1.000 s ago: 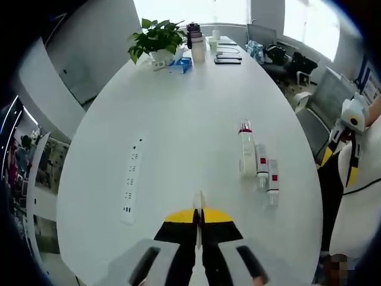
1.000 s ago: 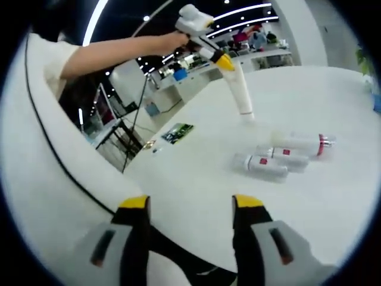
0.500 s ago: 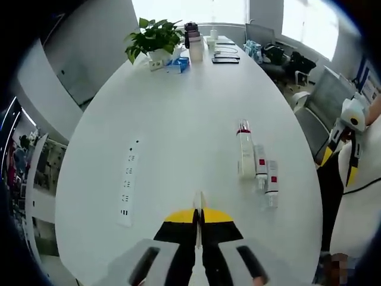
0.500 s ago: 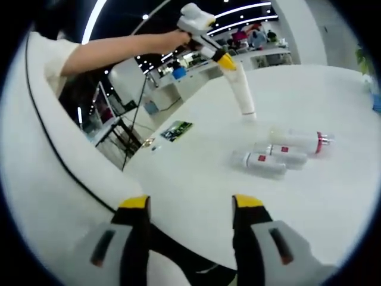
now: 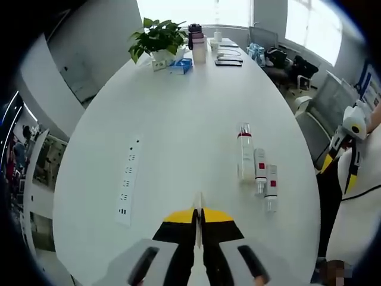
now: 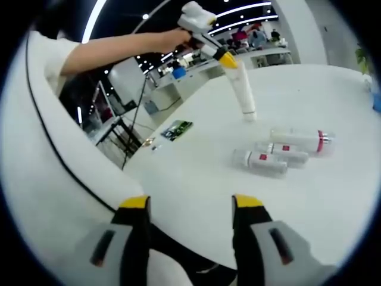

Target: Arrange the skincare products in the storage area until every visible bottle or jar stands upright without overlapping.

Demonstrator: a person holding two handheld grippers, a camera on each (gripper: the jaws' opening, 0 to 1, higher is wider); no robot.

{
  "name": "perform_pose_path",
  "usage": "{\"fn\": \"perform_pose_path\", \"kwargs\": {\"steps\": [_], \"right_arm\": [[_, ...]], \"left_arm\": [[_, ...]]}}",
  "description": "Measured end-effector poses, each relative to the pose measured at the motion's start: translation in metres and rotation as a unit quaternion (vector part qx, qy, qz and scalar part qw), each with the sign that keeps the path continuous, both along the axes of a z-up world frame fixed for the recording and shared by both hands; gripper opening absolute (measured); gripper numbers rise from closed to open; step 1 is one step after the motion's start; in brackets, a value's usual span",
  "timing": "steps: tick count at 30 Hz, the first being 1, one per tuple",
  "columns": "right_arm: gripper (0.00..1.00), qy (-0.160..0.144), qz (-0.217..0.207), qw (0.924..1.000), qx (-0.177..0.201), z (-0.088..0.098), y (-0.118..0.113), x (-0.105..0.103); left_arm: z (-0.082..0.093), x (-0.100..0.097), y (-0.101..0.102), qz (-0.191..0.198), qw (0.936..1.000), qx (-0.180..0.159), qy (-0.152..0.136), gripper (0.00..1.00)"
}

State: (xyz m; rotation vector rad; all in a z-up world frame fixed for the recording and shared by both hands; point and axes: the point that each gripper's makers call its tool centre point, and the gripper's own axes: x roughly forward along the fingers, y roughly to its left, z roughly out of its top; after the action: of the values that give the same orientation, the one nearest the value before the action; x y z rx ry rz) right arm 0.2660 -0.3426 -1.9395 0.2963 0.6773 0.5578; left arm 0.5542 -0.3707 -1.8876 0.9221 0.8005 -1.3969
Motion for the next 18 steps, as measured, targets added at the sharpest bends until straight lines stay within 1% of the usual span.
{"fn": "perform_pose_path", "kwargs": {"steps": [5, 9, 11, 12, 18], "right_arm": [[0.53, -0.001, 0.0, 1.0, 0.0, -0.0006, 0.0005, -0.0012], [0.53, 0.0, 0.0, 1.0, 0.0, -0.0016, 0.0, -0.0026], [0.53, 0.001, 0.0, 1.0, 0.001, -0.0022, 0.0001, -0.0037], [0.53, 0.001, -0.001, 1.0, 0.001, -0.0024, 0.0, -0.0041], [0.53, 0.0, -0.003, 1.0, 0.005, -0.0029, 0.0012, -0.0057]], "left_arm": [[0.003, 0.0028, -0.0026, 0.019, 0.9998, -0.008, 0.001, 0.01], [0.0058, 0.007, -0.003, 0.02, 0.9996, -0.015, -0.01, 0.02], [0.0072, 0.0081, -0.0031, 0.022, 0.9995, -0.02, -0.01, 0.04], [0.0074, 0.0077, -0.003, 0.024, 0.9995, -0.021, -0.008, 0.06], [0.0074, 0.0033, -0.0006, 0.028, 0.9994, -0.021, -0.002, 0.06]]}}
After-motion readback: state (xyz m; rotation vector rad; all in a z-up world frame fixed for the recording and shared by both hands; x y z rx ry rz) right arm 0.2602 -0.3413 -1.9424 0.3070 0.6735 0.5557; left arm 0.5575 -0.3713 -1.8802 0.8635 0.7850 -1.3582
